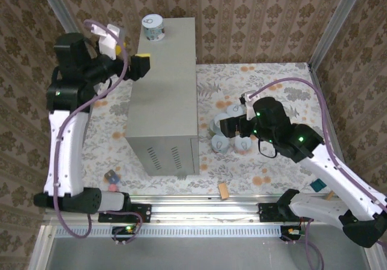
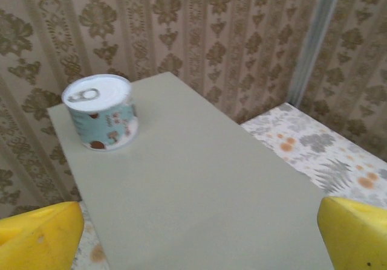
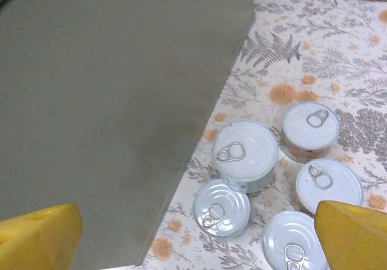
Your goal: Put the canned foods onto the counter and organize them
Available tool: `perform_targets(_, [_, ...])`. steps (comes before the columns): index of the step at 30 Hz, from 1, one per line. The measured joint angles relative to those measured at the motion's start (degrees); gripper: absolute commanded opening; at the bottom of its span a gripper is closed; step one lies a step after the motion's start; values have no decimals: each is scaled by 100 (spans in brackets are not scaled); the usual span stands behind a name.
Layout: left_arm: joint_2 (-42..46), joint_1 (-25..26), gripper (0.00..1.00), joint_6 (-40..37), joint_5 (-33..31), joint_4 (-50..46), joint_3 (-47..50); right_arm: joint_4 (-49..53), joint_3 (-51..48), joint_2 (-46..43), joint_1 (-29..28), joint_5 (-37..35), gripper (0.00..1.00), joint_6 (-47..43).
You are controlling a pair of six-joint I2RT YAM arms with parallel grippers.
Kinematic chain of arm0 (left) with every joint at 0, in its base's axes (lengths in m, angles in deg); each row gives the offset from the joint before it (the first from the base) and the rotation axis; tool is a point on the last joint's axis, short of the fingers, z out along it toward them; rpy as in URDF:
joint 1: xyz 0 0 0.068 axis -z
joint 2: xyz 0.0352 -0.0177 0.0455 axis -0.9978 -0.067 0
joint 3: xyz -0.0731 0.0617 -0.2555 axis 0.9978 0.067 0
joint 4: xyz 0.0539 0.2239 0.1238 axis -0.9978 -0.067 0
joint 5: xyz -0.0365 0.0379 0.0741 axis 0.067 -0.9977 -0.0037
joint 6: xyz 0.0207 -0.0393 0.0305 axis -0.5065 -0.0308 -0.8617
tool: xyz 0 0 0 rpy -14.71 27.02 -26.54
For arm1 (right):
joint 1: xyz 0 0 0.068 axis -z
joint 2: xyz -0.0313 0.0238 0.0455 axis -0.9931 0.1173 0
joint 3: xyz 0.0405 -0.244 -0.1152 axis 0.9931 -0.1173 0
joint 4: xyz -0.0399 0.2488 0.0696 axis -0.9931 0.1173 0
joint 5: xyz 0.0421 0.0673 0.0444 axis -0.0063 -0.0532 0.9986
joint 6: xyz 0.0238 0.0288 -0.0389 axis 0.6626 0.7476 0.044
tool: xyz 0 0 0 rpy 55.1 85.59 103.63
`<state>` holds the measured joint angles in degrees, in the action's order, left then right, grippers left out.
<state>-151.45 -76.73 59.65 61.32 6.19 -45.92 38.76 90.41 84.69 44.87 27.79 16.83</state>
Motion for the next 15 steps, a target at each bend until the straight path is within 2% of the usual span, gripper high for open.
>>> perform_targets(6, [518,420,100,-46,291,-990,-107,-48,-306,542,101,-61,100,118])
perform_targets(15, [1067,1812,100,-175,227,-2085,37,-326,-424,1421,280,-111,100,304])
